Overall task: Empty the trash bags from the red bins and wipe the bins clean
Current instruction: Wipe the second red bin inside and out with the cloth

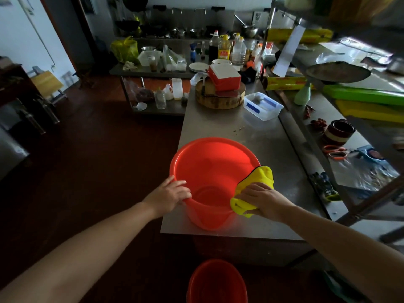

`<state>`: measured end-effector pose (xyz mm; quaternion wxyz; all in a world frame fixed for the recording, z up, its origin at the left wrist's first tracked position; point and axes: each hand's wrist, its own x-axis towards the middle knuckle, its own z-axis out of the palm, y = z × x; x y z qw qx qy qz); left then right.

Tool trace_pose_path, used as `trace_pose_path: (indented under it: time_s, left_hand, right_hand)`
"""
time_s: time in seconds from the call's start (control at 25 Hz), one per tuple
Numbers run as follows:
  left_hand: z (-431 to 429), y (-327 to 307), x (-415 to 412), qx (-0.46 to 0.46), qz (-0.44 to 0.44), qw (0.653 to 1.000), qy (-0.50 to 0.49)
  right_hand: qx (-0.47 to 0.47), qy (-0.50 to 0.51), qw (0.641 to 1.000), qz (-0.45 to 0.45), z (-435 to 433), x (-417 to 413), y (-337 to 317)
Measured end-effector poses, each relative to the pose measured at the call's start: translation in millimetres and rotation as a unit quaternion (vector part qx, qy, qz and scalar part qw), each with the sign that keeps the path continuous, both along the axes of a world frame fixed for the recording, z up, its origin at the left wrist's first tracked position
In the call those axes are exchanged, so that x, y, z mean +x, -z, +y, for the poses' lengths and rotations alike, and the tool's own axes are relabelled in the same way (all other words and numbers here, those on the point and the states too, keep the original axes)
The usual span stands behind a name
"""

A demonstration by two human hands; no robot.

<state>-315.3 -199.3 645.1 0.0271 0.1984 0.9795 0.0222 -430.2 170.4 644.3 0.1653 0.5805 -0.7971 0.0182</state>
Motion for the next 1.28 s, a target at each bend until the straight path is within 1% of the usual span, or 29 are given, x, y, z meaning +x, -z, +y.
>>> trace_pose_path:
  time_s: [0.08,0.16,0.2,0.24,0.36,0.44,0.52,0.6,0.68,0.76,0.8,0.88,0.96,1.04,1.12,1.2,1.28]
  left_hand:
    - [-7.2,-3.0,-5.2,-0.064,-0.011,0.998,-0.003]
    - [9.9,-1.5,-3.1,-0.101,-0.028,0.994,0.014]
    - [25.9,0.4,0.2,-0.100,-0.032,0.994,0.018]
    - [44.4,3.0,4.3,-0.079,-0.038,0.996,0.011]
    - [82.5,11.0,16.0,0.043,-0.034,0.998,-0.038]
    - [79.9,10.4,20.7,0.089,-0.033,0.995,-0.036]
    - [58.2,6.8,22.8,0.109,-0.044,0.993,-0.023]
    - [29.9,1.0,19.3,0.078,-0.034,0.996,-0.027]
    - [12.1,-6.0,11.7,-0.003,-0.013,0.999,-0.048]
    - [15.4,-10.0,6.9,-0.070,-0.009,0.997,-0.041]
    - [26.7,-9.5,7.5,-0.078,-0.010,0.997,-0.028]
    - [60.3,-2.6,16.3,-0.055,-0.015,0.998,-0.012]
    - [89.4,5.8,27.3,0.002,-0.024,0.999,-0.047]
    - [94.7,9.6,31.9,0.058,-0.015,0.995,-0.079]
    - [79.9,9.3,33.4,0.094,-0.017,0.994,-0.059]
    - [53.6,9.0,30.6,0.089,-0.015,0.996,-0.027]
    - [26.0,3.6,20.5,0.036,-0.001,0.999,-0.032]
  right_hand:
    - [0.010,0.013,1.000,-0.006,0.4,-3.0,-2.8]
    - [0.016,0.020,1.000,0.008,-6.5,2.3,-1.8]
    - [0.011,0.025,0.999,0.023,-14.2,7.2,0.0]
    - [0.004,0.034,0.999,0.030,-23.3,14.0,3.3]
    - [-0.007,0.057,0.998,0.023,-49.6,36.6,14.8]
    - [-0.001,0.050,0.999,0.022,-47.2,42.1,15.3]
    - [0.008,0.027,1.000,0.007,-27.3,34.1,8.4]
    - [0.023,0.015,1.000,-0.004,-4.4,20.6,1.6]
    - [0.042,0.026,0.999,-0.005,5.7,12.8,-3.0]
    - [0.040,0.046,0.998,-0.005,0.6,15.5,-4.3]
    - [0.039,0.054,0.998,0.003,-5.5,19.2,-3.6]
    - [0.035,0.074,0.997,0.017,-24.3,31.2,-1.5]
    - [0.025,0.095,0.995,0.007,-42.5,44.7,4.1]
    - [0.015,0.092,0.996,-0.002,-50.1,53.9,9.9]
    - [0.020,0.067,0.997,-0.017,-38.9,51.4,9.9]
    - [0.020,0.040,0.999,-0.026,-17.1,37.8,7.3]
    - [0.013,0.034,0.999,-0.034,2.1,20.6,3.1]
